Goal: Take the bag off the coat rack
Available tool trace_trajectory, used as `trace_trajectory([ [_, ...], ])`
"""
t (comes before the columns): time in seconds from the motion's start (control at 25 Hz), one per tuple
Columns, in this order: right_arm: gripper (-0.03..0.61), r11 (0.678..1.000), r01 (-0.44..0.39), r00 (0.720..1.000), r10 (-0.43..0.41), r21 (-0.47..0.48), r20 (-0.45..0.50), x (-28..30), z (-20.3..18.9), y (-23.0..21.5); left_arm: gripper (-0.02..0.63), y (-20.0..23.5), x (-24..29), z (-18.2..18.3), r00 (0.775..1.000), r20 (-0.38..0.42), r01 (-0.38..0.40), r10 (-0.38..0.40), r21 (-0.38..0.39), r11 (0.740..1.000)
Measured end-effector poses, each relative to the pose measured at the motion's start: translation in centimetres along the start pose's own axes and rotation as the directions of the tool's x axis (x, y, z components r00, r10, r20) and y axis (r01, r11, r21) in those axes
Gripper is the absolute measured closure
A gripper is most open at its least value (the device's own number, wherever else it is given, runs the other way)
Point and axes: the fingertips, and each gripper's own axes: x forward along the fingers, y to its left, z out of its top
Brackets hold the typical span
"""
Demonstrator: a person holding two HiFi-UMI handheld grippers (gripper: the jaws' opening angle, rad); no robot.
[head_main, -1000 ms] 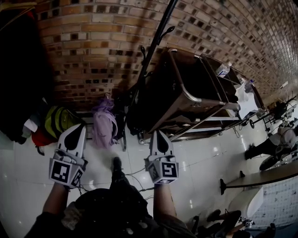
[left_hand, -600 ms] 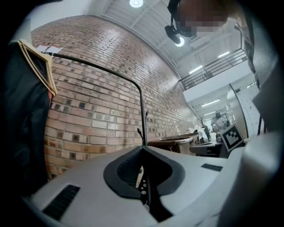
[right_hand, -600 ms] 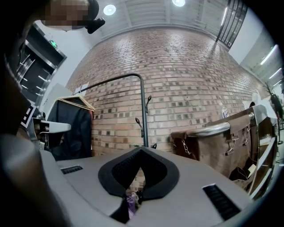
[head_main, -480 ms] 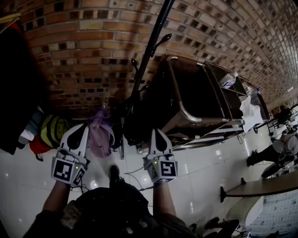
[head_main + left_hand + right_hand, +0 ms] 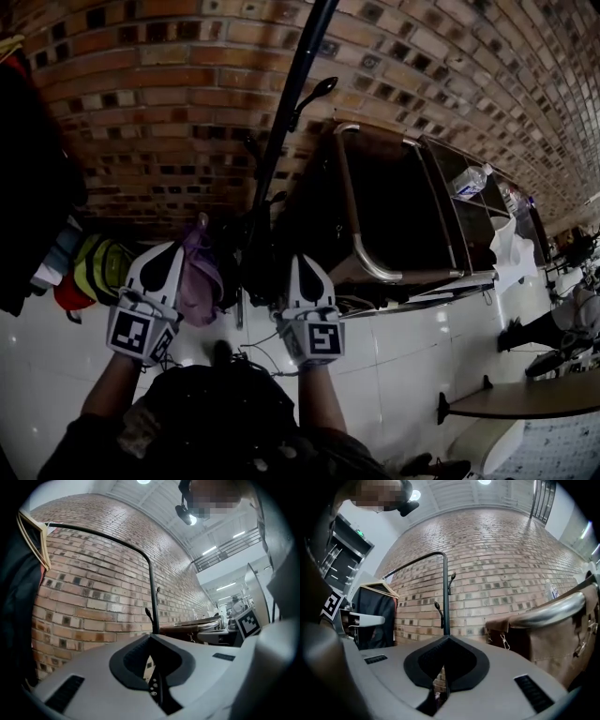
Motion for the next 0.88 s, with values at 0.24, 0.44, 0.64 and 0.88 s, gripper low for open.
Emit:
trace_trajectory([
  [0.24,0.554,0.998,-0.062,0.998,0.062,-0.001,-0.004,3.9,-1.4,-1.3,0.592,0.4,4.3,-0.9,0.999,-0.004,-0.044,0.044,0.007,0.999],
  [0.44,0.554,0.997,-0.074,0.997,0.075,0.024,-0.024,6.5,-2.8,-2.5,0.592,1.0,6.6,-1.6,0.998,-0.025,-0.06,0.061,0.024,0.998],
  [0.64,0.547,0.995,-0.094,0.994,0.096,0.041,-0.059,8.3,-4.2,-2.7,0.592,1.8,8.9,-2.8,0.997,-0.042,-0.058,0.059,0.021,0.998],
  [0.88,0.451,0.994,-0.101,0.984,0.104,0.03,-0.143,10.2,-6.6,-2.6,0.592,1.9,11.4,-3.8,0.998,-0.063,-0.015,0.014,-0.007,1.0],
])
